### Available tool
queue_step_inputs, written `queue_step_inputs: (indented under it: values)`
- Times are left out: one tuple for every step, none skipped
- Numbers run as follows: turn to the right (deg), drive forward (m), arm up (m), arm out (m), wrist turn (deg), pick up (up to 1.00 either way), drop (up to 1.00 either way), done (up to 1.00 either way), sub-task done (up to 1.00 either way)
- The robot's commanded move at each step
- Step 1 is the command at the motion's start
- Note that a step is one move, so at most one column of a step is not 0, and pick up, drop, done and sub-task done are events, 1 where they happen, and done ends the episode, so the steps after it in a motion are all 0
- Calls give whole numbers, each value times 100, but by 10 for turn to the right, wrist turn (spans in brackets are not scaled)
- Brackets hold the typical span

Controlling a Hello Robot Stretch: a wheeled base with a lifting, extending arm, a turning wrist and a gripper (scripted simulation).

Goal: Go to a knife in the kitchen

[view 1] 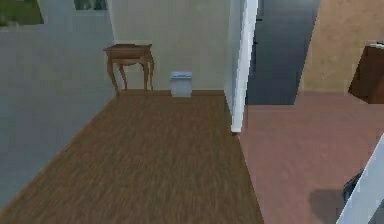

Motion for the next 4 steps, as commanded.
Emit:
queue_step_inputs:
  values:
    - [0,65,0,0,0,0,0,0,0]
    - [390,0,0,0,0,0,0,0,0]
    - [0,100,0,0,0,0,0,0,0]
    - [90,0,0,0,0,0,0,0,0]
